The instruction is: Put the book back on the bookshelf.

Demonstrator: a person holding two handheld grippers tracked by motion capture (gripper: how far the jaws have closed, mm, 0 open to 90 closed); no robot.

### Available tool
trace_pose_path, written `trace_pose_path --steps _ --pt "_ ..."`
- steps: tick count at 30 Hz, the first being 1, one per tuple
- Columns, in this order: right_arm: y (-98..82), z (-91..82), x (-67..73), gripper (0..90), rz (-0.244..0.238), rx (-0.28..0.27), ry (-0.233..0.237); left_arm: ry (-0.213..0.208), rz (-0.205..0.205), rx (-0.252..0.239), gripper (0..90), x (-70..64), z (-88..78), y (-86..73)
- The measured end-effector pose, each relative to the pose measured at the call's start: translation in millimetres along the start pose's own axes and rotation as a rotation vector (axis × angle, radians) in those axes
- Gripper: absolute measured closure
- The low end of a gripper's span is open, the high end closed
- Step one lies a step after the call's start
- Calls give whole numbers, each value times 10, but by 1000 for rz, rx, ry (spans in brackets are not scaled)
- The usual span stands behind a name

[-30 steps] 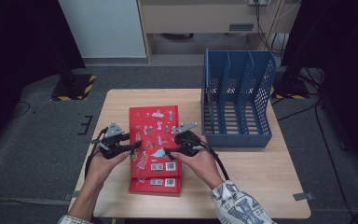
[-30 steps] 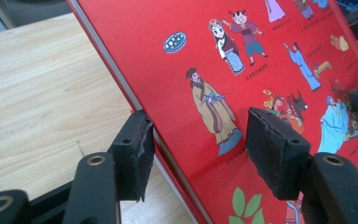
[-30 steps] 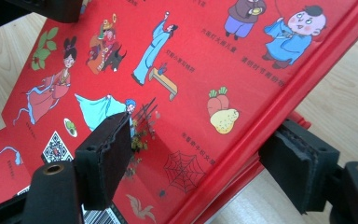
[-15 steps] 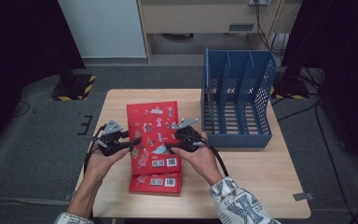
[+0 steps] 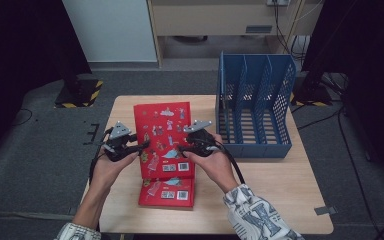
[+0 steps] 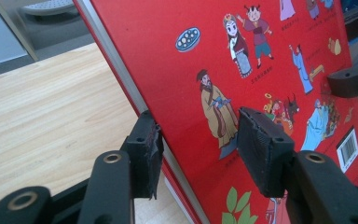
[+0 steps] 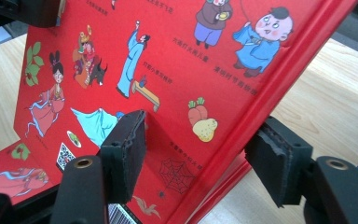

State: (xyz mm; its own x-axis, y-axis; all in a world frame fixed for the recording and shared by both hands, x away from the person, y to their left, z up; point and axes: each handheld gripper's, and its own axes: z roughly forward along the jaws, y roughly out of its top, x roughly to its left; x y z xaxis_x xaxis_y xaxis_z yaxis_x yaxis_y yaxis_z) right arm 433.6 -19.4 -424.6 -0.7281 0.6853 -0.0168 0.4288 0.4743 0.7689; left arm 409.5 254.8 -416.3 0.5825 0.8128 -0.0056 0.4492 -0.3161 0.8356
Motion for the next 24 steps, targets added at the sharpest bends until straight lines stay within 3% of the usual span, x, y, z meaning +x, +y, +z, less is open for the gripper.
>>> trace_pose_path --steps 9,12,20,24 --pt "85 3 -24 416 -6 -20 -25 19 5 -17 527 66 5 67" --pt "116 5 -38 445 -22 -18 -35 33 24 -7 530 87 30 110" --pt "189 44 -103 453 -3 -40 -60 40 16 -18 560 144 110 195" --pt "232 42 -127 453 0 -45 -64 57 55 -21 558 136 127 229"
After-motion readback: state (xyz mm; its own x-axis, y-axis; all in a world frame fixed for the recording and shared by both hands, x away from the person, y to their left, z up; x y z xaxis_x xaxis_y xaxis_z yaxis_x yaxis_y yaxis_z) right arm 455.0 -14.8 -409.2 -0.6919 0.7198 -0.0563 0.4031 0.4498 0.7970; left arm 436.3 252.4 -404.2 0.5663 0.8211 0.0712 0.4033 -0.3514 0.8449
